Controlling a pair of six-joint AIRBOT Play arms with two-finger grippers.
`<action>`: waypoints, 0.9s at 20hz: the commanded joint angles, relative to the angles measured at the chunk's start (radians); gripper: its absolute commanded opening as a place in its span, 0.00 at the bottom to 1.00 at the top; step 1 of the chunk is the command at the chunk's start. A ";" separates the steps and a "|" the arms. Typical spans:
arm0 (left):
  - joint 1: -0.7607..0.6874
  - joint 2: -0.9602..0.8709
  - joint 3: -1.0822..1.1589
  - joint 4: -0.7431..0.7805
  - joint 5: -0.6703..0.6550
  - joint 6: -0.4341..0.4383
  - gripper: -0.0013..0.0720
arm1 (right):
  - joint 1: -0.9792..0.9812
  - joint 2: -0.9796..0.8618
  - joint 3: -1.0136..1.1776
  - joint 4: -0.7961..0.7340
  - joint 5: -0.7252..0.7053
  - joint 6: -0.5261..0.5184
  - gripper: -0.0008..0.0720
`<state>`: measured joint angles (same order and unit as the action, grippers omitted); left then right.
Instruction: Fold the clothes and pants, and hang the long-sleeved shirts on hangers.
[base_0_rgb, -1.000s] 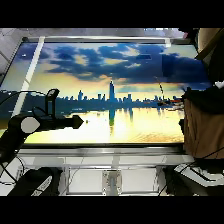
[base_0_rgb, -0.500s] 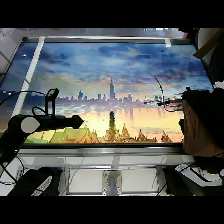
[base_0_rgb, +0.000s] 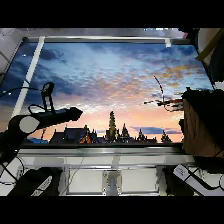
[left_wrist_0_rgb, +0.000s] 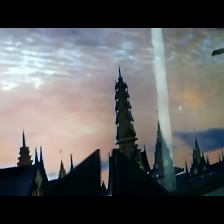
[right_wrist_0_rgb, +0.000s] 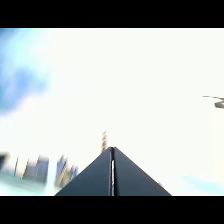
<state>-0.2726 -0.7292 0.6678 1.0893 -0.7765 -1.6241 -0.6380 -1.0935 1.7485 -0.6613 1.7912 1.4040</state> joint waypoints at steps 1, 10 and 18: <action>0.000 0.000 0.001 -0.080 0.096 0.005 0.07 | 0.484 -0.007 0.001 -0.149 -0.058 -0.064 0.03; 0.000 -0.001 0.001 -0.080 0.092 0.000 0.07 | 0.936 -0.080 0.003 -0.468 -0.063 -0.060 0.04; 0.000 -0.001 0.001 -0.080 0.092 0.000 0.07 | 0.936 -0.079 0.003 -0.468 -0.063 -0.060 0.04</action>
